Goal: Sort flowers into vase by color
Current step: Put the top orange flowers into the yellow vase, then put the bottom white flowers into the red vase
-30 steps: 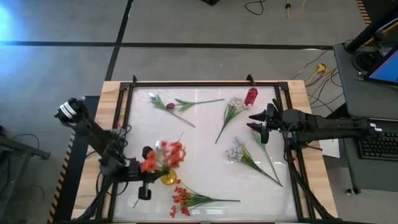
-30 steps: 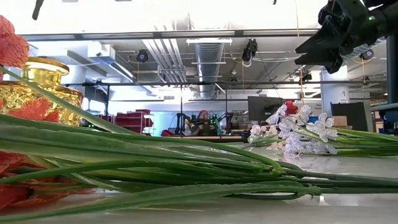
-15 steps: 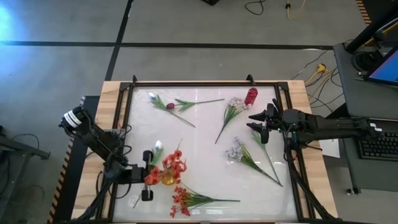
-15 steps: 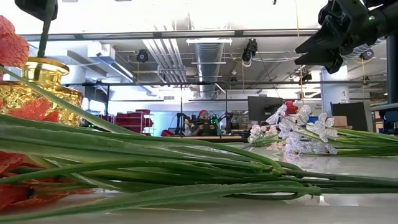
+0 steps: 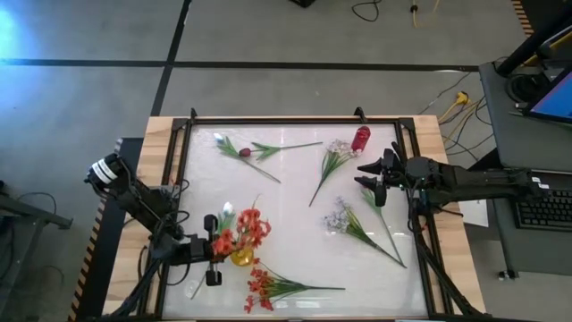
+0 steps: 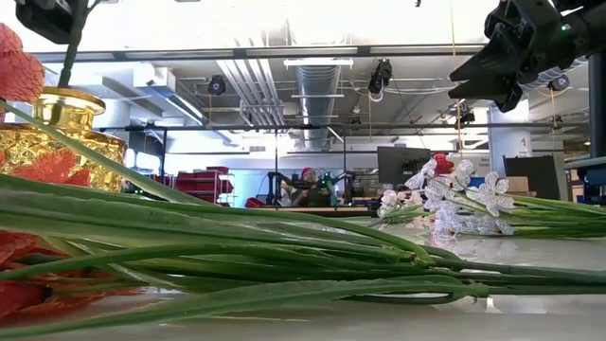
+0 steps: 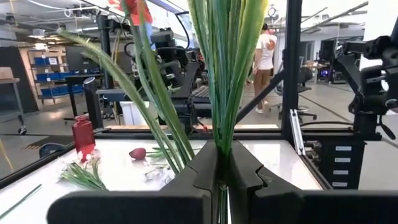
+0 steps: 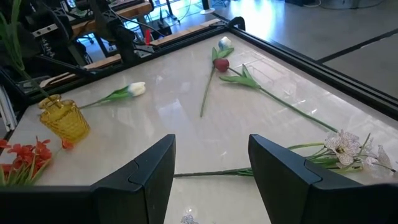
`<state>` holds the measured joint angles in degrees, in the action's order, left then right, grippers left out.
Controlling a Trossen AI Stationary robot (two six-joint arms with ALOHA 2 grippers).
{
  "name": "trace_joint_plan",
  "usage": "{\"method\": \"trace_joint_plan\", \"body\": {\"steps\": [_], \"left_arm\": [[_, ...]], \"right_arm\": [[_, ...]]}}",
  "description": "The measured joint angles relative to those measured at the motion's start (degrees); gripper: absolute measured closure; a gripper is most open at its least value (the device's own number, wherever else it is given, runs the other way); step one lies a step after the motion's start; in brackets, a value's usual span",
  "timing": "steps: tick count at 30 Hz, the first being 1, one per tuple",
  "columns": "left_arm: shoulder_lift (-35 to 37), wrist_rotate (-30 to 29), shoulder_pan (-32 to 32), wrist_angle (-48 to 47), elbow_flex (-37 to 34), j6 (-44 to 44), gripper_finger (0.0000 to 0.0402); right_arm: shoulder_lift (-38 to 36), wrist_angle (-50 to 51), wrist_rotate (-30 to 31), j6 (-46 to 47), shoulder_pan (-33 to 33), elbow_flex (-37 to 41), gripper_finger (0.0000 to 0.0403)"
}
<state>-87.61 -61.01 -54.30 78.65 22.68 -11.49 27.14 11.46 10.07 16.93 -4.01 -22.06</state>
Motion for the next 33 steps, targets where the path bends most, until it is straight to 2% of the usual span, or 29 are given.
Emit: {"method": "trace_joint_plan", "body": {"steps": [6,12,30,33], "left_arm": [[0.02,-5.74,-2.42,-0.11,0.00,0.04,0.0354],[0.02,-7.29,-4.10,-0.40,0.00,0.22,0.0312],[0.07,-9.32,-4.68,-7.59,0.00,10.78,0.0241],[0.07,-12.65,-5.16,-7.63,0.00,10.80,0.0228]], "right_arm": [[0.00,0.00,0.00,1.64,0.02,0.00,0.0209],[0.00,0.00,0.00,2.64,0.01,0.00,0.0209],[0.00,-0.45,0.02,3.69,0.02,-0.17,0.0209],[0.00,-0.46,0.02,3.70,0.01,-0.17,0.0209]]}}
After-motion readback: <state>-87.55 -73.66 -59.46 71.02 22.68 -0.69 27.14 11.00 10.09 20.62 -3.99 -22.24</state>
